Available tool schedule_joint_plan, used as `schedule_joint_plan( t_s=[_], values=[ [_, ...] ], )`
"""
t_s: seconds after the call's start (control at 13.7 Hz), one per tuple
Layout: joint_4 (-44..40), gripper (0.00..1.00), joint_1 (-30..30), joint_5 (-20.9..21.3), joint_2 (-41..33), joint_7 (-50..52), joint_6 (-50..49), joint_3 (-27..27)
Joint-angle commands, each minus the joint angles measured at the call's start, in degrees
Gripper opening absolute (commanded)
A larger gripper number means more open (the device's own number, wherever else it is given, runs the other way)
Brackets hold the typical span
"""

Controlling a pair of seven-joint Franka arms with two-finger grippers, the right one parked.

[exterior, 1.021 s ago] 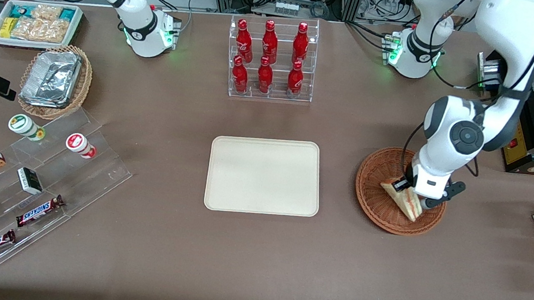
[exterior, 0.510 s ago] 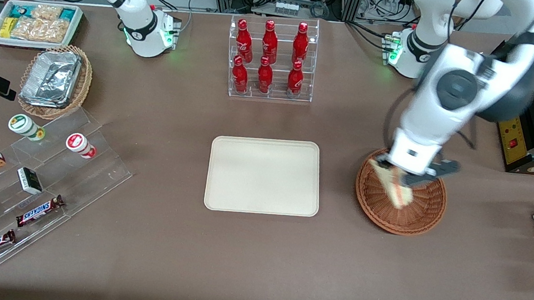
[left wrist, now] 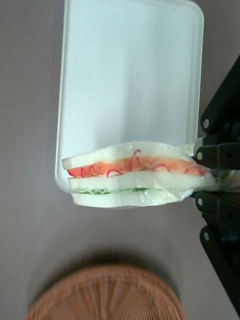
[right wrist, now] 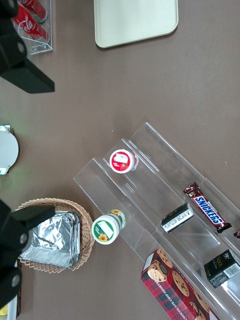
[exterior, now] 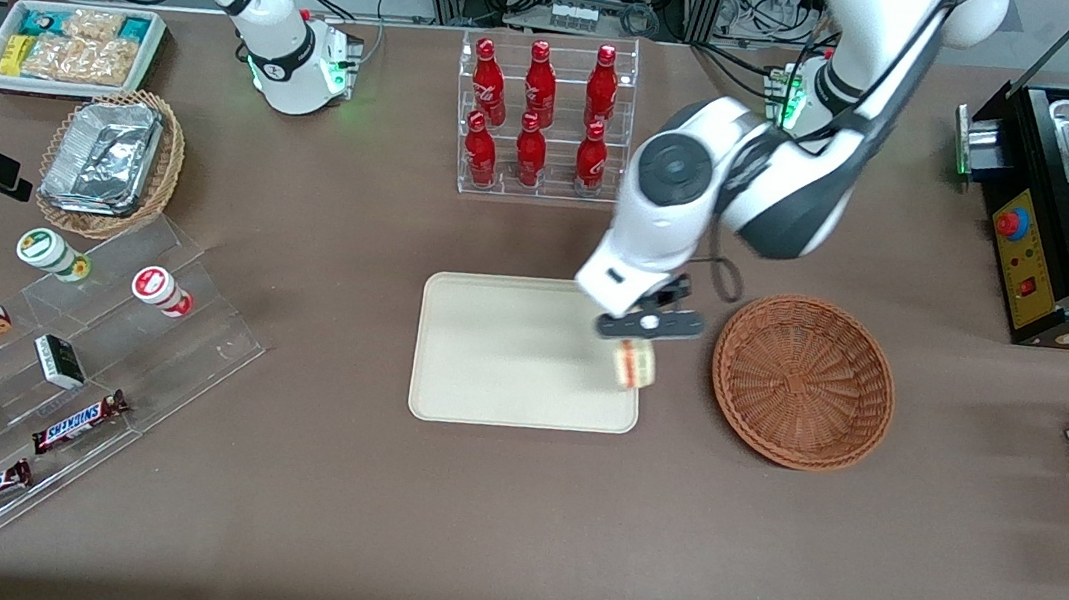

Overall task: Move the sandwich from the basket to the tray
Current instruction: 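Lift the sandwich and carry it with the left gripper over the cream tray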

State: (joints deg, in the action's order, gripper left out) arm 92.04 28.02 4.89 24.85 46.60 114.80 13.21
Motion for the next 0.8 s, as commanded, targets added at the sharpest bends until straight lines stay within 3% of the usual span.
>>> schedule_joint_plan(
  t_s=[0.0, 0.29, 0.73],
  values=[
    [-7.3, 0.0, 3.34, 0.65, 8.35, -0.28, 2.43, 0.33],
    [-7.31, 0.0, 6.6, 1.43, 12.67, -0.37, 10.87, 0.33],
    [-7.22, 0.0, 7.66, 3.02, 17.24, -0.28, 14.93, 0.33]
  ],
)
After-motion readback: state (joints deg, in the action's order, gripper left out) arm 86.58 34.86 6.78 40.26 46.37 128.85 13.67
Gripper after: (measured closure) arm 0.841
